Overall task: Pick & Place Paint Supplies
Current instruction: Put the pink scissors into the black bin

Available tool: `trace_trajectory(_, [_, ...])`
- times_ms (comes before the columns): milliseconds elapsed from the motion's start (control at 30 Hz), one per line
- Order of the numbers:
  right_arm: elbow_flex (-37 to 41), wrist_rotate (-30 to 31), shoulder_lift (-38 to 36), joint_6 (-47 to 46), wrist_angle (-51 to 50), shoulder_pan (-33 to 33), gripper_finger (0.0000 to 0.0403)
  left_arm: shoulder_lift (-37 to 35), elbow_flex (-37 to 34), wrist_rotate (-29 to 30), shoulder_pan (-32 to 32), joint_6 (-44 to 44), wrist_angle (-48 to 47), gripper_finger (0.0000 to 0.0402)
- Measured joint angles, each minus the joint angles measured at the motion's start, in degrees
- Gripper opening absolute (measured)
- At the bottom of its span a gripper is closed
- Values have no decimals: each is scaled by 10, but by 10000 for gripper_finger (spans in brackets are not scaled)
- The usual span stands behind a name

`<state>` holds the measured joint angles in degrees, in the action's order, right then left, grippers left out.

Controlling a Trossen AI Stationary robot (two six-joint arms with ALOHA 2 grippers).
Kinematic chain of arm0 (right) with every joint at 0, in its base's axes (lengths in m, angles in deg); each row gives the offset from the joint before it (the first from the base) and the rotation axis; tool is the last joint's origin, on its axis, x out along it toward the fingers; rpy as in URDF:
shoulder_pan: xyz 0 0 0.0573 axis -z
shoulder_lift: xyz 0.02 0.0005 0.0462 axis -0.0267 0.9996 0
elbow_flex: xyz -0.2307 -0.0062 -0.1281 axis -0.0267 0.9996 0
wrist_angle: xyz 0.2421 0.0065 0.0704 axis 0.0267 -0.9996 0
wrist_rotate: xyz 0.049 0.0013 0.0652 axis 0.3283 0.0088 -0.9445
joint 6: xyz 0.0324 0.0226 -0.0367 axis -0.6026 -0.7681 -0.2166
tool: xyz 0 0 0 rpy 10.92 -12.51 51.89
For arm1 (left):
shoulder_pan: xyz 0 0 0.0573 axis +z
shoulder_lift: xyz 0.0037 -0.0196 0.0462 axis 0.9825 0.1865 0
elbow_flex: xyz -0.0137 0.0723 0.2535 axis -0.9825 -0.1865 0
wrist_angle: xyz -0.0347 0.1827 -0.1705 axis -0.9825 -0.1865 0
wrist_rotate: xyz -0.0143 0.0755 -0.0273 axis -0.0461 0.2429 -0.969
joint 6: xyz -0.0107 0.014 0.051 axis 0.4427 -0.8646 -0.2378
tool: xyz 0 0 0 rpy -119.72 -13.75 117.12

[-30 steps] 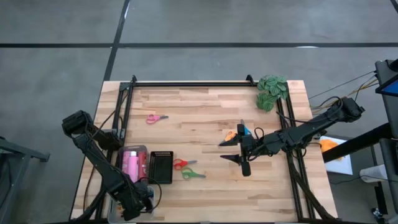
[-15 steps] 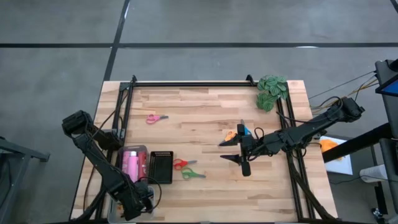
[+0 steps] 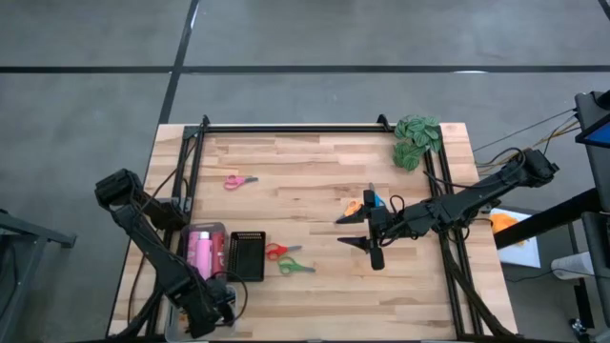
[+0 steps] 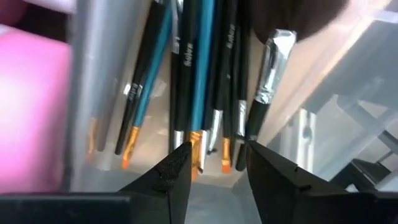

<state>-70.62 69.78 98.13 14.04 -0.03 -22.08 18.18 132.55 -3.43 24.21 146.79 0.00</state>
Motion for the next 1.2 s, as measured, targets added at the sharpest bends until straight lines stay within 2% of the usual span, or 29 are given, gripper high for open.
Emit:
trace_trajectory(233, [0,0,0,0,0,0,209,-13,27,-5,3,0,-3,152])
trace_trajectory(500, [0,0,0,0,0,0,209,-74,49,8,47,0,-21,152])
trace_trajectory(667, [0,0,0,0,0,0,209,-127,50,72,80,-55,-70,152])
trace_trajectory(933, [0,0,0,0,0,0,209,-214,46,240,159,-151,-118,152])
trace_trajectory(1200, [0,0,0,0,0,0,209,-242,46,324,244,-286,-139,152])
